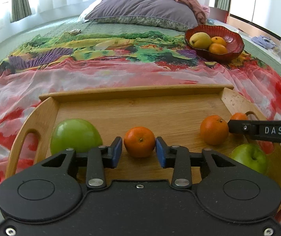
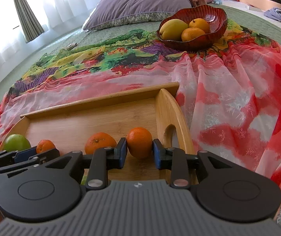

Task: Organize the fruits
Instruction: 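Carry the tangerine with the left tool while the right tool carries its orange, lowering onto the tray, then open the left tool releasing the tangerine while the right tool releases its orange on the tray, then withdraw both tools from the tray and lower them toward the red dates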

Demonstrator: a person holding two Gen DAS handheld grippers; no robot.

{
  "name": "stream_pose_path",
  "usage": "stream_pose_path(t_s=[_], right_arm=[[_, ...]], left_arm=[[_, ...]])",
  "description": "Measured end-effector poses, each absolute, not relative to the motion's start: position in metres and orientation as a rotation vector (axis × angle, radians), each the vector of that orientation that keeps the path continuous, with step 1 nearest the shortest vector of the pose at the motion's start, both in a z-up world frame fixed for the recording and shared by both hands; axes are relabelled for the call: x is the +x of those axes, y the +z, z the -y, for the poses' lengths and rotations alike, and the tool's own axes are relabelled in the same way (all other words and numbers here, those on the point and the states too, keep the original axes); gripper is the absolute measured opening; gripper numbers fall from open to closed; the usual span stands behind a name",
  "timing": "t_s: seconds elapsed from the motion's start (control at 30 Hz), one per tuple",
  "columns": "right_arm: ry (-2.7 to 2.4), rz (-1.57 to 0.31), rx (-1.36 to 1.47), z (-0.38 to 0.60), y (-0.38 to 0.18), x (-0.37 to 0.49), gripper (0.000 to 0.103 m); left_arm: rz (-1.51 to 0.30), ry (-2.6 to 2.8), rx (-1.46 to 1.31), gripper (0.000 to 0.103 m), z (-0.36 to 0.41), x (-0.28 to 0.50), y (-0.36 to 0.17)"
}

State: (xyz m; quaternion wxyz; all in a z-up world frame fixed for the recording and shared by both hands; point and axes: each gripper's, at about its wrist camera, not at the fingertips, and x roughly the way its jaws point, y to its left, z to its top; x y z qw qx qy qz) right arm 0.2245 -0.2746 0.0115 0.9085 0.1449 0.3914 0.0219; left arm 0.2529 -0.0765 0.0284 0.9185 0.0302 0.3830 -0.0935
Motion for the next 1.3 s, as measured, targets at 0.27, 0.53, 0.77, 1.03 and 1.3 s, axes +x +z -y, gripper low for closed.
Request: stream_pose_path(t_s=[0.27, 0.53, 0.77, 1.03, 1.3], right_arm=[[0.047, -0.771, 0.303, 0.281, 0.03, 0.213, 0.061], [0.073, -0.7, 0.225, 0.275, 0.054, 0.178, 0.078], [0.102, -0.636, 0.126, 0.262, 0.066, 0.139, 0.095], [0.137, -0.592, 0.051, 0.244, 0.067, 0.105, 0.103], [0.173, -0.575, -0.018, 0.227, 0.062, 0.081, 0.103]], left_arm=[[-0.741, -0.208, 0.058, 0.056, 0.064, 0.231, 0.054], [-0.674, -0.229, 0.057, 0.076, 0.053, 0.183, 0.073], [-0.637, -0.236, 0.064, 0.087, 0.037, 0.142, 0.077], [-0.617, -0.246, 0.095, 0.094, 0.021, 0.102, 0.07], [-0.646, -0.252, 0.057, 0.098, 0.002, 0.077, 0.053]])
